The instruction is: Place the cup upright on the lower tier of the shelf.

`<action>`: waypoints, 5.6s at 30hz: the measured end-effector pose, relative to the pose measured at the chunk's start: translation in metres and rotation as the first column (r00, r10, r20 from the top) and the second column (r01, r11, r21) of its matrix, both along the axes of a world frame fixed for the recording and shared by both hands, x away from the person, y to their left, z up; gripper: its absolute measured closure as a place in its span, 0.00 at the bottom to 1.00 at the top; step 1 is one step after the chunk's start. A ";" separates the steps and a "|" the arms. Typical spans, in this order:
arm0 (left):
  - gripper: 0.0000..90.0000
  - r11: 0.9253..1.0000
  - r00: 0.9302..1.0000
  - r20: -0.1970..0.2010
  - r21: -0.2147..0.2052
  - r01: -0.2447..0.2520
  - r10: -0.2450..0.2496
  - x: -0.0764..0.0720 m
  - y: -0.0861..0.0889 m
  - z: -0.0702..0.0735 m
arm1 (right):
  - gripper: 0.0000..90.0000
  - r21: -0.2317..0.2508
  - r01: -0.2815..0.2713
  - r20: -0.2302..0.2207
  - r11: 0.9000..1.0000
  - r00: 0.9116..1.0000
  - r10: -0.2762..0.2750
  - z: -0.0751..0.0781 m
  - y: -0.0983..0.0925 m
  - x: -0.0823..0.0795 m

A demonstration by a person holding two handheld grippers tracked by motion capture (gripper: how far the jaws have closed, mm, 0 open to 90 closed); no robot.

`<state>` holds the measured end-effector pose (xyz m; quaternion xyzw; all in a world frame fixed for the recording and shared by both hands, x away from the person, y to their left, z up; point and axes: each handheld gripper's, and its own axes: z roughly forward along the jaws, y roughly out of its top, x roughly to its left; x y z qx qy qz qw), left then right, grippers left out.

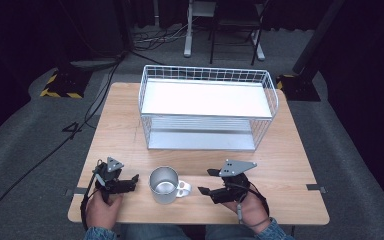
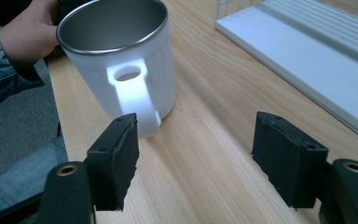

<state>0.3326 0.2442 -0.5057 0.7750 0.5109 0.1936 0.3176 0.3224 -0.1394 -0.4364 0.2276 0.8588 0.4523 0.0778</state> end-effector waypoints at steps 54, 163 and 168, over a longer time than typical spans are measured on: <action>0.14 1.000 1.000 0.002 -0.003 0.011 -0.011 -0.005 0.000 0.000 | 0.79 -0.107 -0.179 0.101 0.978 0.977 0.190 -0.007 0.060 -0.010; 0.13 1.000 1.000 0.002 0.003 0.014 -0.014 -0.002 0.000 0.000 | 0.79 0.057 0.613 0.183 0.788 0.769 -0.612 -0.002 -0.060 0.133; 0.13 1.000 1.000 0.002 0.003 0.014 -0.014 -0.002 0.000 0.000 | 0.79 0.061 0.618 0.182 0.784 0.766 -0.617 -0.006 -0.059 0.131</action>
